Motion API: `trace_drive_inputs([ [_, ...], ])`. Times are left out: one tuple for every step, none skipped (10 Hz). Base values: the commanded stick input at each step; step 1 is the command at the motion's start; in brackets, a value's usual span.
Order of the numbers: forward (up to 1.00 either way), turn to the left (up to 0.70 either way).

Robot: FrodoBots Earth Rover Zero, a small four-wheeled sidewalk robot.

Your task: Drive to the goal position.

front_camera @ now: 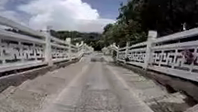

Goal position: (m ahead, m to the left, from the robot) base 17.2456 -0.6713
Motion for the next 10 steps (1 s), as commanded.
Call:
trace_drive_inputs([
  [0.45,0.00],
  [0.45,0.00],
  [0.45,0.00],
  [0.45,0.12],
  [0.45,0.01],
  [0.45,0.00],
  [0.45,0.00],
  [0.45,0.00],
  [0.45,0.00],
  [0.45,0.00],
])
